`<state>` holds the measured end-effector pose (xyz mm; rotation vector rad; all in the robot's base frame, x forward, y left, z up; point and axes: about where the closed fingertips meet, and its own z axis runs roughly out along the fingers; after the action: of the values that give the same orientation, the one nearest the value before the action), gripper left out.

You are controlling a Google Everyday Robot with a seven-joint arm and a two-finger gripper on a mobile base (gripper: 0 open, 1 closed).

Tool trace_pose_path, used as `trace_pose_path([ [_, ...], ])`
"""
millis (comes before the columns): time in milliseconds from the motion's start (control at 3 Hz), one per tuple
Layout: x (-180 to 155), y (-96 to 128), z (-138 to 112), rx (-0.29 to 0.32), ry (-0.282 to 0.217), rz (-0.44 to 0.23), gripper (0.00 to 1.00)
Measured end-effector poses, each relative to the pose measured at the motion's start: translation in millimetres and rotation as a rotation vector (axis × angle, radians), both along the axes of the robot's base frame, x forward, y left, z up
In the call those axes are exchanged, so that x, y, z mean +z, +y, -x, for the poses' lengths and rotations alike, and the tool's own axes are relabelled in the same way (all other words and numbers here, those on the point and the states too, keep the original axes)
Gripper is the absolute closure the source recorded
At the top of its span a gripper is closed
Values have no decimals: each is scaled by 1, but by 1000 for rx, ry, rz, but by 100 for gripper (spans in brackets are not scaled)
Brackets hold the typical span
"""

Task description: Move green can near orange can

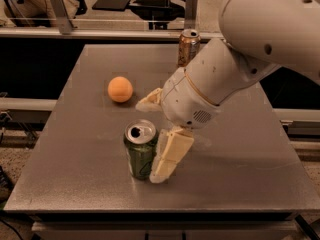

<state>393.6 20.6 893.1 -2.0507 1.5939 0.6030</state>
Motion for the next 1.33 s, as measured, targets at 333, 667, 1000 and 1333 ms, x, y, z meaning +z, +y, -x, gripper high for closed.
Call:
trace_pose_path([
  [333,1,4,6,18,23,-15,38],
  [667,7,6,13,38,36,-29,63],
  [1000,14,-4,1,11,55,-23,85],
  [1333,38,-32,-55,-116,57,-28,100],
])
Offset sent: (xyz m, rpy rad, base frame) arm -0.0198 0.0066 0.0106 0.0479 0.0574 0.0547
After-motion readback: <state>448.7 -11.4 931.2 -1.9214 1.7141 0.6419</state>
